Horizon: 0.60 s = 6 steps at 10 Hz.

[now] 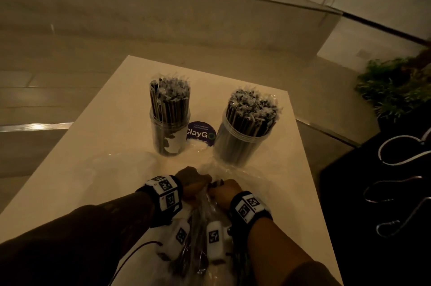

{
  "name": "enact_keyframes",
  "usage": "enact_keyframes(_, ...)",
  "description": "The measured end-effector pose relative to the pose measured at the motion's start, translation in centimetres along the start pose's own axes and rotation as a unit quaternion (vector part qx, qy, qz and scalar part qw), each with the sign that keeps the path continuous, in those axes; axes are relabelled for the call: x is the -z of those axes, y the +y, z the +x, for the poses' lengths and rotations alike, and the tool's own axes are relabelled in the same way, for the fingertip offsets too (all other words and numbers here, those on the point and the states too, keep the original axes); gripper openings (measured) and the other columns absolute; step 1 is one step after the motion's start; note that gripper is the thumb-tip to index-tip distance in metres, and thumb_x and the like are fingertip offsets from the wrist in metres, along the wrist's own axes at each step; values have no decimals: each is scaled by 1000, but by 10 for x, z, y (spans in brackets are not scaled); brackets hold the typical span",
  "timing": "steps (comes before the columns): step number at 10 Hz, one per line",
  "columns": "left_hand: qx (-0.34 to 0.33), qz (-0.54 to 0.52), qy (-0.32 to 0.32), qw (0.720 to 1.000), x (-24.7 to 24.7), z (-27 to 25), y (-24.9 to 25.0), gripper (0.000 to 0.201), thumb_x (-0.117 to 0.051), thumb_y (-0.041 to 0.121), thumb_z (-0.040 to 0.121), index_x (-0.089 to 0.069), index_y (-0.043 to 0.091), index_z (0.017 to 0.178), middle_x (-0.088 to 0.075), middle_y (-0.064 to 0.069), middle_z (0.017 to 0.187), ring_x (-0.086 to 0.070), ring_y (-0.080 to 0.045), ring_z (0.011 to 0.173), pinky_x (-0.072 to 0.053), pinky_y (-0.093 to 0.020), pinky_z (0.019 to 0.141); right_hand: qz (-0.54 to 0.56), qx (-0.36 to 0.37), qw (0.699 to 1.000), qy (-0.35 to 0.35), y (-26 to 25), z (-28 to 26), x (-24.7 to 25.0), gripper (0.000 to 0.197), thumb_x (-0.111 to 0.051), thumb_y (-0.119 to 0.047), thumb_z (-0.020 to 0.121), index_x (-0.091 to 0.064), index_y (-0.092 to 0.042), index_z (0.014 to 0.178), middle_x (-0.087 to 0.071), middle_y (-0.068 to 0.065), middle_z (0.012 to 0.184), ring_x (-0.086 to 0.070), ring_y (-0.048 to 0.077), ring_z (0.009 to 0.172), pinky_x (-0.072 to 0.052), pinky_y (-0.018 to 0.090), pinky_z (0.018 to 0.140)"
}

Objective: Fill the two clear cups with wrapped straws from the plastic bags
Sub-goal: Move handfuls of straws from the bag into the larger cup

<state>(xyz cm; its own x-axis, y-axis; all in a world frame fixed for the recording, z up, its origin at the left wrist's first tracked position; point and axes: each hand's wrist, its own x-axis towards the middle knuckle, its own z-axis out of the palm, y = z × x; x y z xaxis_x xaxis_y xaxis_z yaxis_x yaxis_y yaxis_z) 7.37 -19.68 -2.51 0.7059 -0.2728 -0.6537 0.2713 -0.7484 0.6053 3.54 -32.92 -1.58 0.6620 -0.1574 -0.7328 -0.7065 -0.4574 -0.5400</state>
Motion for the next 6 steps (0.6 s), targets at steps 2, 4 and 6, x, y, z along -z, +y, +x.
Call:
enact_keyframes(2,-4,-16,57,998,1,6,-15,37,-55,30,91,-58,1,114,-66,-16,111,-67,-24,87,-57,-31,76,91,58,993,42,-1,1,1,10,-69,-20,83,-71,-15,92,-72,7,90,-69,25,85,-58,38,80)
enact_keyframes(4,-10,-21,47,999,2,3,-15,36,-53,22,93,-53,-3,119,-65,-19,111,-68,-25,81,-60,-37,74,189,167,953,169,-21,-29,19,2,-64,-12,87,-63,-13,87,-68,11,73,-64,24,64,-59,43,70)
enact_keyframes(6,-2,8,2,1000,14,2,-12,58,-49,59,87,-55,9,117,-64,-10,107,-67,-25,91,-57,-34,77,210,381,848,302,-63,-81,71,19,-68,-11,86,-57,-23,77,-63,2,68,-60,16,61,-53,28,60)
